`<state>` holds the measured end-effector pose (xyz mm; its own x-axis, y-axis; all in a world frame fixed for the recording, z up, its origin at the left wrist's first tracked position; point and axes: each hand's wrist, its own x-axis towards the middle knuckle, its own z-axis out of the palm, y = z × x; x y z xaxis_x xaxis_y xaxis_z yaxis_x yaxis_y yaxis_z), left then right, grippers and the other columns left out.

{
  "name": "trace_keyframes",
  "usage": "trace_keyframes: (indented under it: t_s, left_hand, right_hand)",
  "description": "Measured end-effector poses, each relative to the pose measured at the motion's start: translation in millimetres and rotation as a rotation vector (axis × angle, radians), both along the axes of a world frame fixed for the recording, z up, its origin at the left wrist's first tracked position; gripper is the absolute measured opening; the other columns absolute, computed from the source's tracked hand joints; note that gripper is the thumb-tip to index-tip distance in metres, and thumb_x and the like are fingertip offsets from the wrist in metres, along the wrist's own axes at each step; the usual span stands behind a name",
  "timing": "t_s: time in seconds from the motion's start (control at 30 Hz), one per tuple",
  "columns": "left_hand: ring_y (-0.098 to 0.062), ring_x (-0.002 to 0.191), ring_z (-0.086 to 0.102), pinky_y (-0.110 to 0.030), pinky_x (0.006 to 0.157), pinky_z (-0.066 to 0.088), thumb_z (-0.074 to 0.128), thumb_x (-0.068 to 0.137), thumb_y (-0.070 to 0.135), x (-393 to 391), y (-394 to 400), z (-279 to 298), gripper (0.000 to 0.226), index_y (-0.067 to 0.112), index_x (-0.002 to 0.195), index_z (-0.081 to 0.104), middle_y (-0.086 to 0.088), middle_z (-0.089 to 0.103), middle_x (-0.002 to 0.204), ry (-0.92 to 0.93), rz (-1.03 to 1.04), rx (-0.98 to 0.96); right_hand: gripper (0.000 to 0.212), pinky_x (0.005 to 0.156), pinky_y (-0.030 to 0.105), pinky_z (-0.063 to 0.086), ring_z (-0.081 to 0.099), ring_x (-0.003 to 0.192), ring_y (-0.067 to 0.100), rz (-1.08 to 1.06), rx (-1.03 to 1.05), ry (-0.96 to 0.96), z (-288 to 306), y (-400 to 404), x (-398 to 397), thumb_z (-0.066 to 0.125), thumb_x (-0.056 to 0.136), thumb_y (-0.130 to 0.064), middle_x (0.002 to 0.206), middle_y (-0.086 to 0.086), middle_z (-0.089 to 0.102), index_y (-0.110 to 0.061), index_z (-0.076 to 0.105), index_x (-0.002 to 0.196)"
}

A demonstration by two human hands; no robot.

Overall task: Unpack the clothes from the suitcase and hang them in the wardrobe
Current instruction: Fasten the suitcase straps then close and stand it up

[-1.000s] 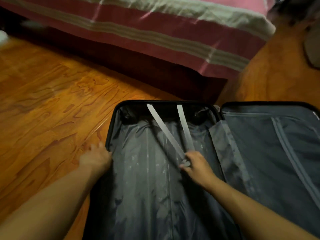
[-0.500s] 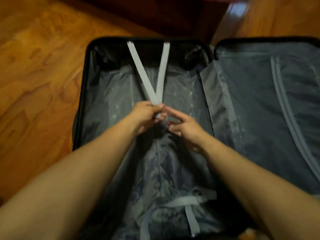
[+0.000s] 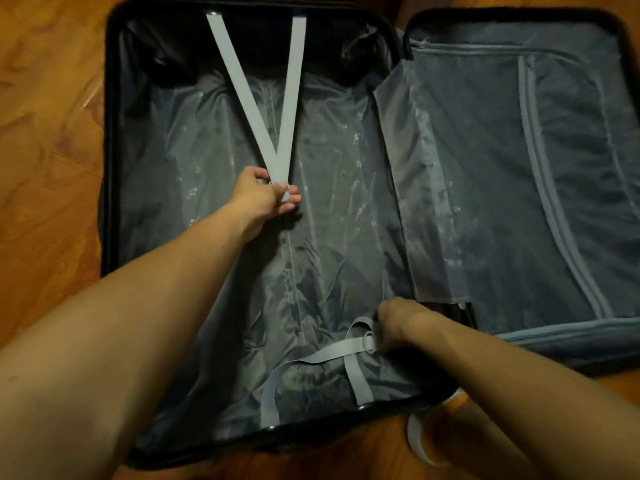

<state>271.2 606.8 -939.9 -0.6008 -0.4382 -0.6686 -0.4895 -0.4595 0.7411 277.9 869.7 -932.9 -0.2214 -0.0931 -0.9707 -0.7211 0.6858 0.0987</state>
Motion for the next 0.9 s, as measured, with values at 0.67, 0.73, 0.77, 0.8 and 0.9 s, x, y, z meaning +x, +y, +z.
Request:
trace_keyframes:
  t_s: [0.67, 0.73, 0.77, 0.8, 0.9]
  left_hand:
    - [-0.018, 0.086, 0.076, -0.028, 0.079, 0.058, 0.053, 0.101, 0.005, -9, -32, 38, 0.027, 0.005, 0.128, 0.054, -0.01, 0.076, 0.107, -0.056, -0.232, 0.074]
    - [-0.019, 0.09, 0.076, -0.032, 0.087, 0.056, 0.051, 0.102, 0.006, -16, -38, 49, 0.024, 0.004, 0.125, 0.059, -0.009, 0.076, 0.105, -0.014, -0.195, 0.108]
    - [-0.018, 0.089, 0.076, -0.032, 0.088, 0.056, 0.049, 0.103, 0.007, -19, -40, 58, 0.023, 0.006, 0.122, 0.061, -0.008, 0.076, 0.102, 0.021, -0.168, 0.132]
    - [-0.017, 0.088, 0.075, -0.032, 0.088, 0.055, 0.047, 0.103, 0.008, -22, -43, 66, 0.022, 0.007, 0.119, 0.063, -0.007, 0.076, 0.101, 0.053, -0.147, 0.158]
    - [-0.017, 0.093, 0.071, -0.032, 0.09, 0.055, 0.049, 0.102, 0.011, -25, -53, 86, 0.024, 0.008, 0.119, 0.066, -0.006, 0.073, 0.102, 0.09, -0.167, 0.197]
  right_hand:
    - [0.012, 0.077, 0.032, 0.055, 0.059, 0.073, 0.016, -0.887, -1.005, -0.077, 80, -74, -105, 0.064, 0.096, -0.009, 0.074, 0.006, 0.06, -0.01, 0.06, 0.084]
    - [0.013, 0.085, 0.035, 0.058, 0.066, 0.083, 0.028, -1.119, -1.146, -0.182, 101, -102, -112, 0.055, 0.101, -0.009, 0.084, 0.016, 0.06, -0.009, 0.054, 0.088]
    - [0.014, 0.088, 0.041, 0.058, 0.069, 0.093, 0.034, -1.141, -1.156, -0.242, 105, -114, -110, 0.051, 0.103, -0.012, 0.092, 0.021, 0.065, -0.01, 0.052, 0.089]
    - [0.017, 0.089, 0.045, 0.058, 0.07, 0.098, 0.038, -1.152, -1.137, -0.307, 107, -124, -102, 0.045, 0.106, -0.015, 0.1, 0.024, 0.069, -0.011, 0.05, 0.09]
    - [0.022, 0.079, 0.046, 0.059, 0.072, 0.082, 0.036, -1.264, -1.098, -0.509, 104, -146, -83, 0.034, 0.11, -0.022, 0.09, 0.019, 0.072, -0.009, 0.047, 0.097]
